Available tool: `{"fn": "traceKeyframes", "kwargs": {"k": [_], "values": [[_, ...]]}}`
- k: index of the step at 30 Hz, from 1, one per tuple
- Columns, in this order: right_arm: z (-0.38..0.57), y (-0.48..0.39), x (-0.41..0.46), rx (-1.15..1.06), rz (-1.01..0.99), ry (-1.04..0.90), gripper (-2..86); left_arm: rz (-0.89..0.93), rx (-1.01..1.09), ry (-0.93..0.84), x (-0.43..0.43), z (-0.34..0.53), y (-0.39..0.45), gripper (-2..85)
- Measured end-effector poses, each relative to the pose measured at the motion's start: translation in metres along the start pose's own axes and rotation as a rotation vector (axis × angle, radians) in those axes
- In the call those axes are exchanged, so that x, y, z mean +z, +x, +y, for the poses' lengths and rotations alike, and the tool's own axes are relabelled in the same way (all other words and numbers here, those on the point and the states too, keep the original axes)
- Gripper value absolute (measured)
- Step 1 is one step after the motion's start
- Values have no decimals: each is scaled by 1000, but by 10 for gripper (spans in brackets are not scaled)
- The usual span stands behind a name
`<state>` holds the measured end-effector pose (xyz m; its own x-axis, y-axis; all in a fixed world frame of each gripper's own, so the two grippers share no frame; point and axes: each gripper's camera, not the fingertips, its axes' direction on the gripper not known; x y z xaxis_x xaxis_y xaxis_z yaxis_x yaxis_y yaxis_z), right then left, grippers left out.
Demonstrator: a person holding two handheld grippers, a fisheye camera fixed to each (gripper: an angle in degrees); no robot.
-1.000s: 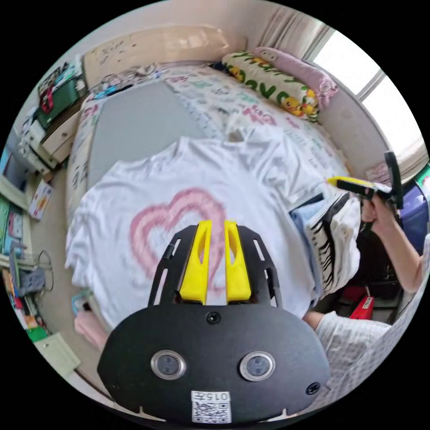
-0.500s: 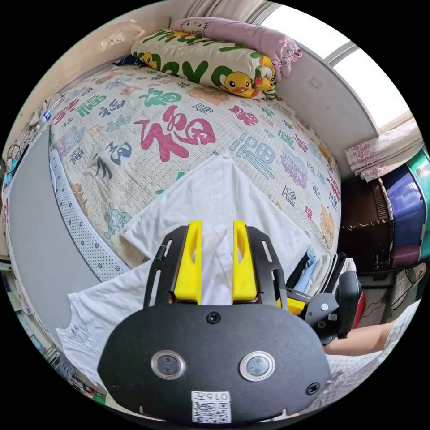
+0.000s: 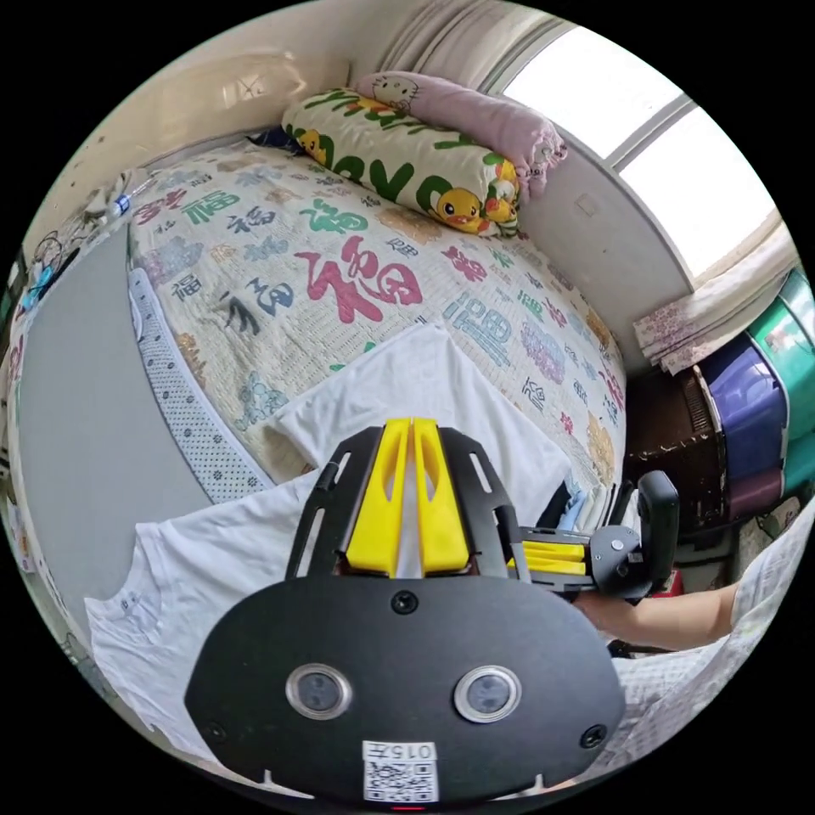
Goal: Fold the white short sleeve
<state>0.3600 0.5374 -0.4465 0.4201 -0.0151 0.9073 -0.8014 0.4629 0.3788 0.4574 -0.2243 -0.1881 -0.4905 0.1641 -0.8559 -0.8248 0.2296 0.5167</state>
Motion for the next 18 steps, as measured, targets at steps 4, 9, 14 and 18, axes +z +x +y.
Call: {"fn": "traceKeyframes", "kwargs": {"k": [4,9,14,18], "values": [[10,-46,-45,-155,-51,8,-1,-16,-39,114,-81,57,-21,-4],[28,-108,-60,-329,-80,-75,-1,-128,-105,63,-122,143,-37,-5],[41,-151,-41,-377,-88,-240,4,-156,-224,22,-112,212,-60,-2],[41,-170,-26,-414,-41,-366,27,-121,-290,-44,-92,231,-76,6]]}}
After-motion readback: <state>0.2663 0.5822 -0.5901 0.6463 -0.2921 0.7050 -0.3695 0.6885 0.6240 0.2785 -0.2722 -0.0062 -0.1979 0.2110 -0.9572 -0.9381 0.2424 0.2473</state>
